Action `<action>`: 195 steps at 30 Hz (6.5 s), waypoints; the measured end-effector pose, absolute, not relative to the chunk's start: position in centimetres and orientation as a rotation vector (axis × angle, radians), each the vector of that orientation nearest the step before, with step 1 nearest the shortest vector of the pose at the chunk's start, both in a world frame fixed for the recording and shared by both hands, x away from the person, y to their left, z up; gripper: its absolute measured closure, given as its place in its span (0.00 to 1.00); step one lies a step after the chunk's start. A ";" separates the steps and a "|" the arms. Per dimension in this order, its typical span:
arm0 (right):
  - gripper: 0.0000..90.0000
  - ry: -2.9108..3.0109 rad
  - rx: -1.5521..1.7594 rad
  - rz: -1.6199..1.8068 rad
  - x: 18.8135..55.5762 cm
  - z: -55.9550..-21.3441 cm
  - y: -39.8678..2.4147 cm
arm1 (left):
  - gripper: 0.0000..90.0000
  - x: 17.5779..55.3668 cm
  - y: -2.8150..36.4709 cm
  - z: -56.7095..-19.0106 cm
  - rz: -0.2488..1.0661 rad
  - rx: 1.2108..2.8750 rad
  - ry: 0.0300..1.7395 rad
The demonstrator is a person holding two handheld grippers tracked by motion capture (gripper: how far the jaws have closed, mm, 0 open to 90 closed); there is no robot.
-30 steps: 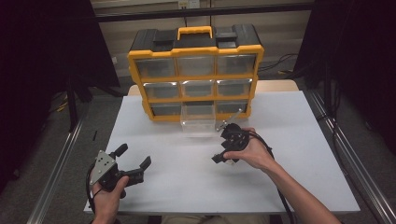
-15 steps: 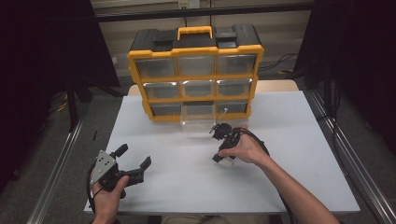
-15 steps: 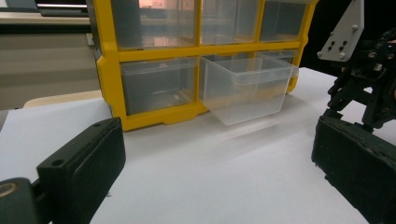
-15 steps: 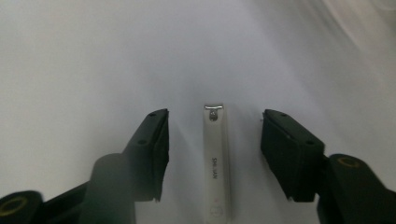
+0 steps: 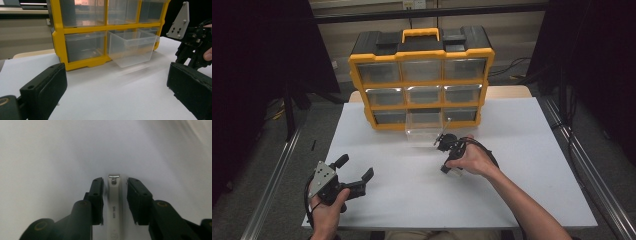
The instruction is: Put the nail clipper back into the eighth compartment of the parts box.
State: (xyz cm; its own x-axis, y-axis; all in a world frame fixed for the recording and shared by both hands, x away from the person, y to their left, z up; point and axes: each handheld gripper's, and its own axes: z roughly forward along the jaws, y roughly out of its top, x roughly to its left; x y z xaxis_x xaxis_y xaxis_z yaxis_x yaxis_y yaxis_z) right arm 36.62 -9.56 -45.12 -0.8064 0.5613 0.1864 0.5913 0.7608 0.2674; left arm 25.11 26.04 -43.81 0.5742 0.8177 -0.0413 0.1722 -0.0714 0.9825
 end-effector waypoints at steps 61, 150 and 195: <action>0.87 -2.826 -0.967 -1.005 35.7 -41.7 -13.3 | 0.03 25.1 26.2 -43.9 0.675 1.589 0.866; 0.87 -2.843 -0.858 -1.443 42.6 -30.8 -9.8 | 0.04 25.1 26.4 -43.8 0.671 1.577 0.859; 0.87 -2.952 -0.856 -0.918 47.7 -34.7 -5.6 | 0.04 25.0 26.7 -43.9 0.668 1.598 0.862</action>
